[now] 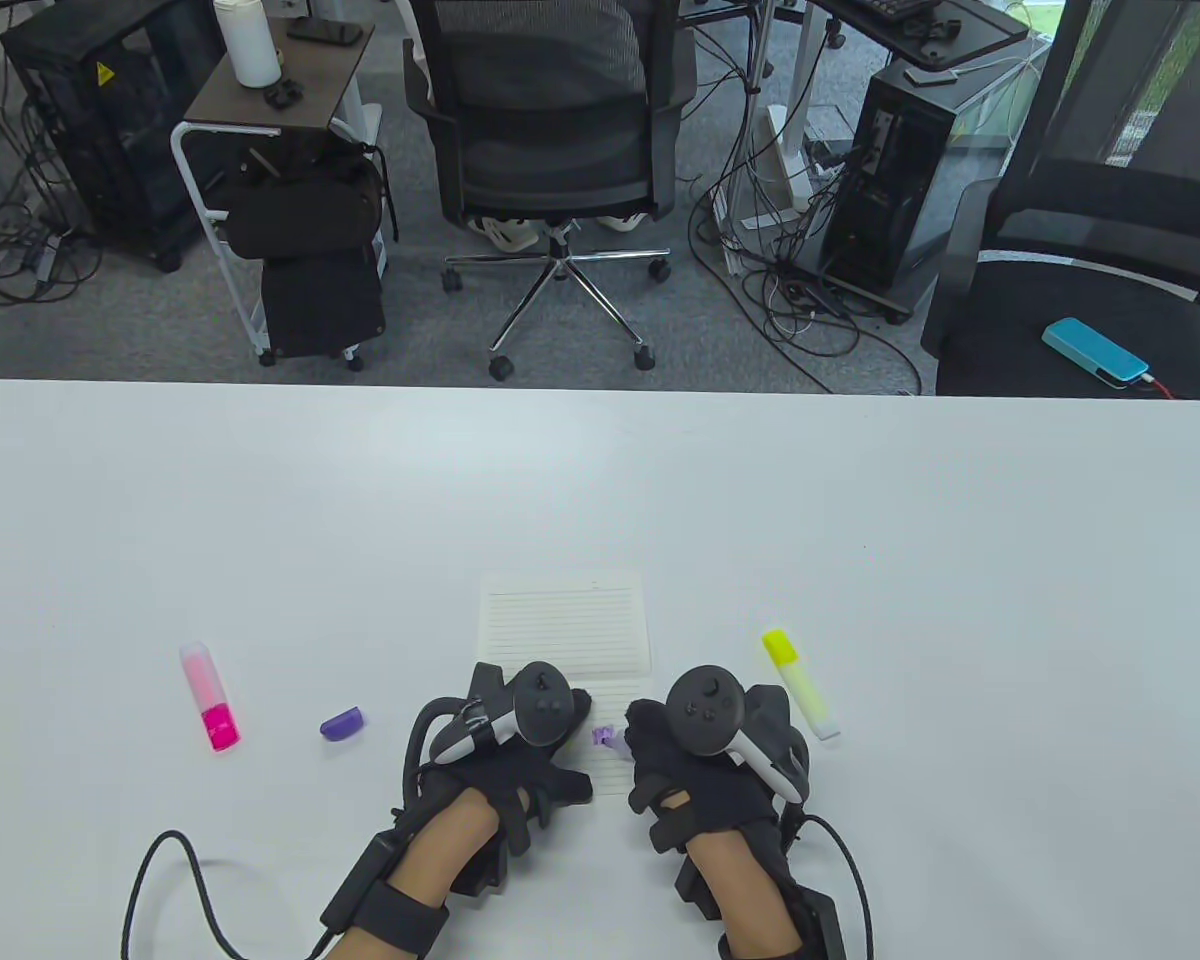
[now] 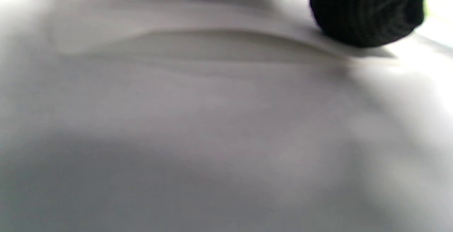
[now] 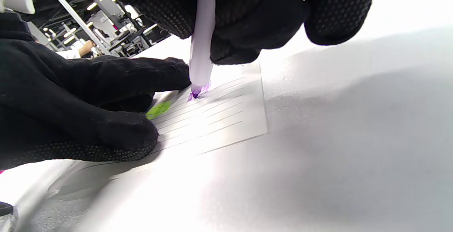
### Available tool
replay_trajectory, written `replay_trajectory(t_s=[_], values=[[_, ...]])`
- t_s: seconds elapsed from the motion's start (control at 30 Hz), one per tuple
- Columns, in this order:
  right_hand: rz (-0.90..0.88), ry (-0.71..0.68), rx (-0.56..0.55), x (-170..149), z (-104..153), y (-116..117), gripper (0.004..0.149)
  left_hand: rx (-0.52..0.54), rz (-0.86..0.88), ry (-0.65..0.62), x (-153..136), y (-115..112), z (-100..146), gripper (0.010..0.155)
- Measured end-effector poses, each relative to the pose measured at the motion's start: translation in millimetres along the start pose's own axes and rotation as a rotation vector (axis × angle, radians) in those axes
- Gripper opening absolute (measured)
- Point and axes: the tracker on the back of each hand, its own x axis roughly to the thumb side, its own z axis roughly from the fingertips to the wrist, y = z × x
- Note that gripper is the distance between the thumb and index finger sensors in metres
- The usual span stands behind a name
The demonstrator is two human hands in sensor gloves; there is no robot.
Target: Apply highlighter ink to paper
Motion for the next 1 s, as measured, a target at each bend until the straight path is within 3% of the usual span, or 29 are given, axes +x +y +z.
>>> replay_trajectory(t_s=[0.13,0.57,0.83,1.0], values=[[0.028,0.052,-0.021,0.3,2.2,-4.1,0.040,0.000,0.000,0.000,0.1,0.1,0.0,0.085],[0.032,-0.008,-0.035,6.2,-0.3,2.6,0.040,-0.003,-0.002,0.001,0.4,0.5,-0.3,0.085],[0.048,0.027,-0.065,5.1,0.3,0.3,0.040,-0.004,-0.003,0.001,0.6,0.6,-0.4,0.085],[0.032,0.026,-0.017,5.3,1.9,-0.9,0.040,-0.004,-0.002,0.001,0.8,0.6,-0.4,0.085]])
